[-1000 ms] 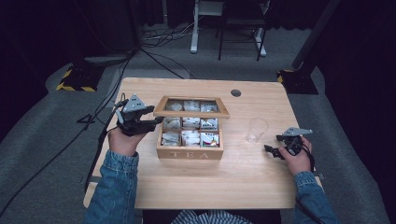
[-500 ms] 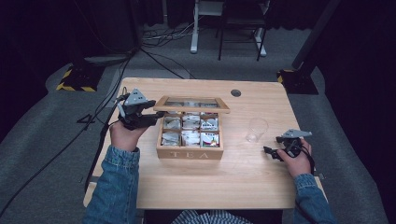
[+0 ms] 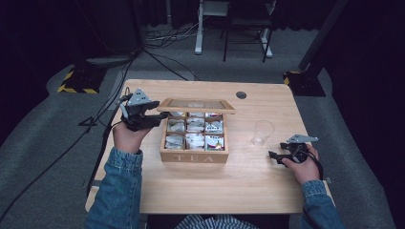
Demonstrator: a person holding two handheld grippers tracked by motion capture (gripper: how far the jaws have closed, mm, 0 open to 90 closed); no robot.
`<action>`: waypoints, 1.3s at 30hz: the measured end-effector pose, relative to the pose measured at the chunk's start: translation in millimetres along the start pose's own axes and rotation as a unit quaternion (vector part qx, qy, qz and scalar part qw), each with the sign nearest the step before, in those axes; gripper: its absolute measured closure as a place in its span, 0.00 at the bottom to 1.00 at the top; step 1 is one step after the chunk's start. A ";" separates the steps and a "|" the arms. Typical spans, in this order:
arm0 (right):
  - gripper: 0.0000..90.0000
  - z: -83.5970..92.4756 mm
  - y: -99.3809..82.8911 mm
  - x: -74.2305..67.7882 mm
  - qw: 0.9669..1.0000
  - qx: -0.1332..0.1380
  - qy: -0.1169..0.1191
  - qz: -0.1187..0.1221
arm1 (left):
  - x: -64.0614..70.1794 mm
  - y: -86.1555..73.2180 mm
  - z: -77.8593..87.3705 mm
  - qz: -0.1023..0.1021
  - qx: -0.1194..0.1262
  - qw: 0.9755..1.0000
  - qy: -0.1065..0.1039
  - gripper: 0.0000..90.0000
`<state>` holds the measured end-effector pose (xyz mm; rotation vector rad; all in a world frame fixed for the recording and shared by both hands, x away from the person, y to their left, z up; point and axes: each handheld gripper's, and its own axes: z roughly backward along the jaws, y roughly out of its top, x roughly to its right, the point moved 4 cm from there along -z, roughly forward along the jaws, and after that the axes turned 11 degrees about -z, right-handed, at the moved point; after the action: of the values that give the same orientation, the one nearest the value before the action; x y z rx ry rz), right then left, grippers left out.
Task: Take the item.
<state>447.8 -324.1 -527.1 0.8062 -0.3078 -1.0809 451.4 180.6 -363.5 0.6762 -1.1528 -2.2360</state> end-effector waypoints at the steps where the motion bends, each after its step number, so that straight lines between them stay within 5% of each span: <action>1: 0.36 0.3 0.5 -1.7 1.000 -0.001 0.007 -0.002 | 0.4 -0.2 -0.4 -0.001 -0.002 1.000 -0.001 0.52; 19: 0.48 27.5 18.3 -47.8 0.999 0.010 0.043 0.022 | -2.6 1.9 -4.2 -0.007 -0.002 1.000 0.001 0.51; 30: 0.47 39.7 47.8 -97.8 0.994 0.012 0.086 0.060 | -2.9 2.5 -4.2 -0.009 -0.004 1.000 0.000 0.52; 39: 0.46 30.6 73.4 -128.9 0.992 0.017 0.101 0.075 | -3.2 2.1 -4.3 -0.012 -0.002 1.000 0.001 0.51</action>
<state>418.8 -208.1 -434.2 0.9018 -0.2116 -0.8478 456.9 179.2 -363.4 0.6936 -1.1462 -2.2563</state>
